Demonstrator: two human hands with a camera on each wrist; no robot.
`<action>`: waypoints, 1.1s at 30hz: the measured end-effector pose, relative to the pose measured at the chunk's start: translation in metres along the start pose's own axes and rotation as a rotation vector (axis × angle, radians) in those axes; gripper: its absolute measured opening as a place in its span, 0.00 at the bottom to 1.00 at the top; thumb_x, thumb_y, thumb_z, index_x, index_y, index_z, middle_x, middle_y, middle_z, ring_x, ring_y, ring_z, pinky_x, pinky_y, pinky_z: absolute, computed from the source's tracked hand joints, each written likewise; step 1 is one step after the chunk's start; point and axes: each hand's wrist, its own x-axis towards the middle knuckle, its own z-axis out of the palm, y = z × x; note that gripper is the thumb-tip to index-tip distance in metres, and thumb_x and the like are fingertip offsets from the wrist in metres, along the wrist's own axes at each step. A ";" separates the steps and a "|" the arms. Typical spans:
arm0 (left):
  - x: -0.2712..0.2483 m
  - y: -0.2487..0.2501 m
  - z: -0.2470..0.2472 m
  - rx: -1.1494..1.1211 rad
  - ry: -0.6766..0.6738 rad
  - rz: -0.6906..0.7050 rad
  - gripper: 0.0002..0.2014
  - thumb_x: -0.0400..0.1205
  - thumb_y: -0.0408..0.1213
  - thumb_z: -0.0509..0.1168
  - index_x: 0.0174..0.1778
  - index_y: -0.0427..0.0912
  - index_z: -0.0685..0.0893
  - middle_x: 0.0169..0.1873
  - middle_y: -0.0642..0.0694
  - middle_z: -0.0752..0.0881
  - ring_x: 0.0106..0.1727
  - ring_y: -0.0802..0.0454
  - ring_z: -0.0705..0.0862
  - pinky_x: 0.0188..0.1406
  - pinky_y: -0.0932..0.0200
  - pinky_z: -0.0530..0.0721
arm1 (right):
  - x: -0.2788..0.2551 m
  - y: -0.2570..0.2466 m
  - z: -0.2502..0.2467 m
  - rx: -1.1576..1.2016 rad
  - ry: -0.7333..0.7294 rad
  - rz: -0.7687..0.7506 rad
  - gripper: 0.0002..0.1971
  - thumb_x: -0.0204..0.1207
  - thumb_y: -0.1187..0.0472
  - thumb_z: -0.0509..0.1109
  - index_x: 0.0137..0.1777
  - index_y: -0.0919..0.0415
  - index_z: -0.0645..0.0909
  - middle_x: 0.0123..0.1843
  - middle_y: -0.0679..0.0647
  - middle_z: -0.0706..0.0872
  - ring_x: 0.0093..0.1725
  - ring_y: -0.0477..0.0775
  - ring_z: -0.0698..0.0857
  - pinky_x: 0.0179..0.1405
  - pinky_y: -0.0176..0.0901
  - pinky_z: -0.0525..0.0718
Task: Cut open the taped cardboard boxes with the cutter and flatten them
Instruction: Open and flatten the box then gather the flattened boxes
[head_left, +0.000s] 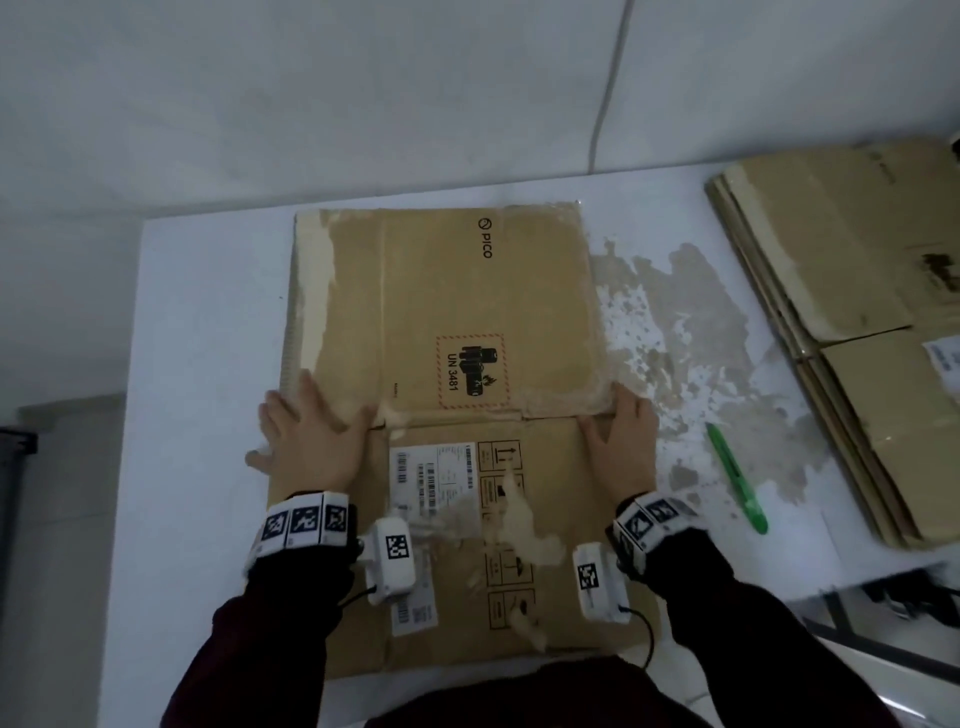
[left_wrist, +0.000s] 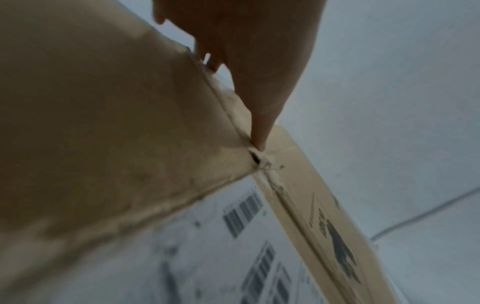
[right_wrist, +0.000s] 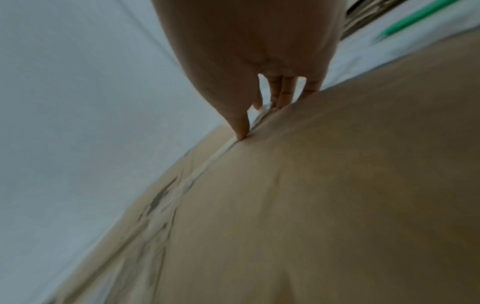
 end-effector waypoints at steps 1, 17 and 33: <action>-0.003 -0.003 0.000 0.007 0.051 -0.024 0.45 0.72 0.69 0.62 0.80 0.47 0.56 0.78 0.35 0.61 0.78 0.36 0.59 0.69 0.29 0.60 | -0.007 0.002 0.000 0.059 0.000 0.047 0.28 0.78 0.58 0.68 0.76 0.63 0.64 0.69 0.66 0.71 0.69 0.65 0.69 0.67 0.52 0.70; -0.018 0.012 -0.037 -0.472 0.035 0.080 0.25 0.79 0.55 0.67 0.52 0.33 0.73 0.48 0.34 0.80 0.48 0.39 0.79 0.44 0.48 0.76 | 0.005 0.006 -0.079 0.329 -0.004 0.005 0.17 0.85 0.60 0.56 0.71 0.62 0.62 0.38 0.49 0.76 0.33 0.47 0.74 0.28 0.34 0.66; -0.148 0.325 0.031 -0.852 0.059 0.346 0.17 0.82 0.40 0.66 0.62 0.33 0.76 0.51 0.44 0.81 0.49 0.50 0.78 0.41 0.65 0.70 | 0.163 0.202 -0.333 0.374 0.237 0.006 0.20 0.77 0.60 0.69 0.68 0.55 0.72 0.60 0.58 0.81 0.54 0.54 0.79 0.53 0.43 0.76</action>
